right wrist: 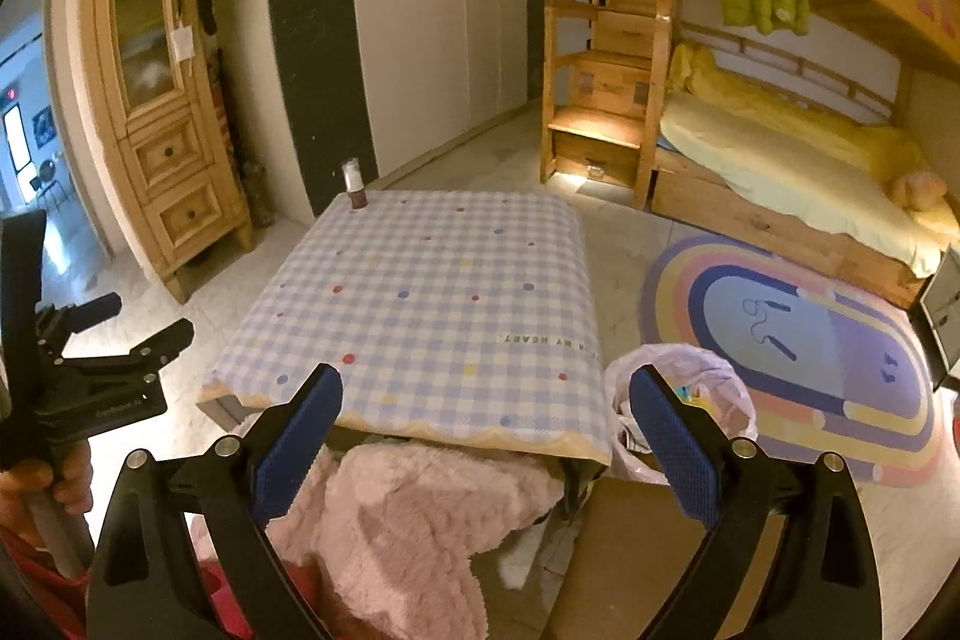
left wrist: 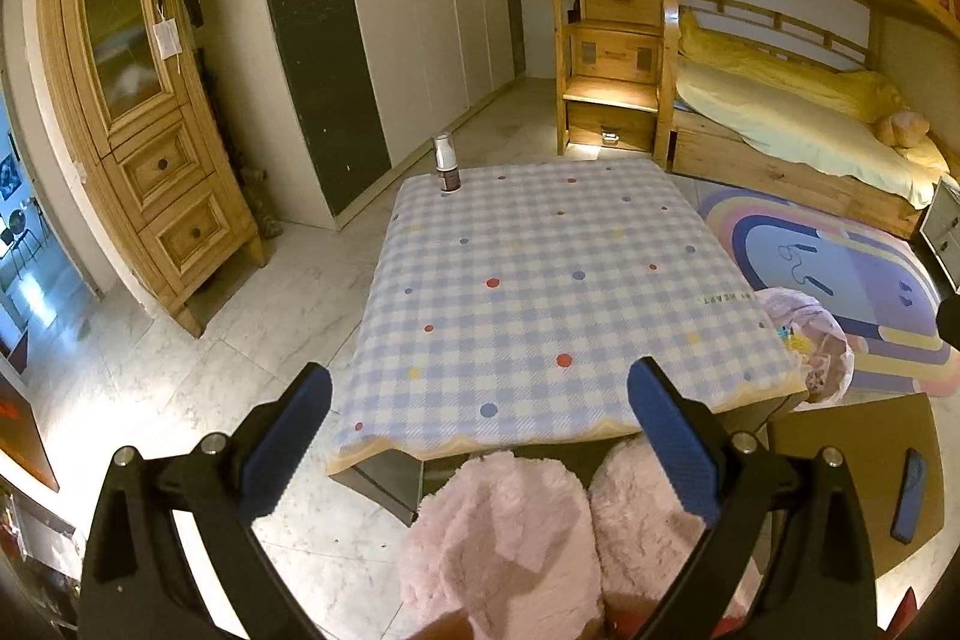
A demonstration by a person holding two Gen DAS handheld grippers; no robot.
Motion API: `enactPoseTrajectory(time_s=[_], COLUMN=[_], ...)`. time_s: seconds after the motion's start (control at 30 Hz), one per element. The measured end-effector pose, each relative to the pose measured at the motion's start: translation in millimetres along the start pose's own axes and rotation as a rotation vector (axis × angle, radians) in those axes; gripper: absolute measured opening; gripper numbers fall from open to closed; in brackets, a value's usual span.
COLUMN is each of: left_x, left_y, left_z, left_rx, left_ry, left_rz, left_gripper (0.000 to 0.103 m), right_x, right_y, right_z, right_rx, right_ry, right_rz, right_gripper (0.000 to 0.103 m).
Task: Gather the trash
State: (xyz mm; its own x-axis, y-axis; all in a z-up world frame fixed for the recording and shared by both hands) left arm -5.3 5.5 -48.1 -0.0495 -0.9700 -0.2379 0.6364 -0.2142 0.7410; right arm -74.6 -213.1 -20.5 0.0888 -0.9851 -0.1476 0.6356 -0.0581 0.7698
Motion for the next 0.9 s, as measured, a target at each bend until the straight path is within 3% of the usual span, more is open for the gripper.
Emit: enactPoseTrajectory(time_s=[0.9], left_x=[-7.1], left_y=[-2.9], left_z=[-11.2], left_rx=[-0.018], left_ry=[-0.002], left_rz=[0.013], left_gripper=[0.096], right_x=[-2.2], right_y=[-4.0], right_z=[-14.8], right_rx=[-0.023], right_ry=[0.022], right_rz=[-0.018], right_gripper=[0.095])
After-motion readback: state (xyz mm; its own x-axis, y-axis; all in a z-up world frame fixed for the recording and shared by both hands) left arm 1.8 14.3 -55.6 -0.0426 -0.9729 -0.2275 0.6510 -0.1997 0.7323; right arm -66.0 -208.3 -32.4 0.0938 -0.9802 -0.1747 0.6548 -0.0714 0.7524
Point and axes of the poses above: each gripper's, at about its wrist camera, not at the fingertips, and z roughly against the way its jaws point, x to its right, y to its top, the point moved 10 cm from there along -z, roughly the way its jaws point, and after that the axes turned 11 degrees about y, right-handed, at the moved point
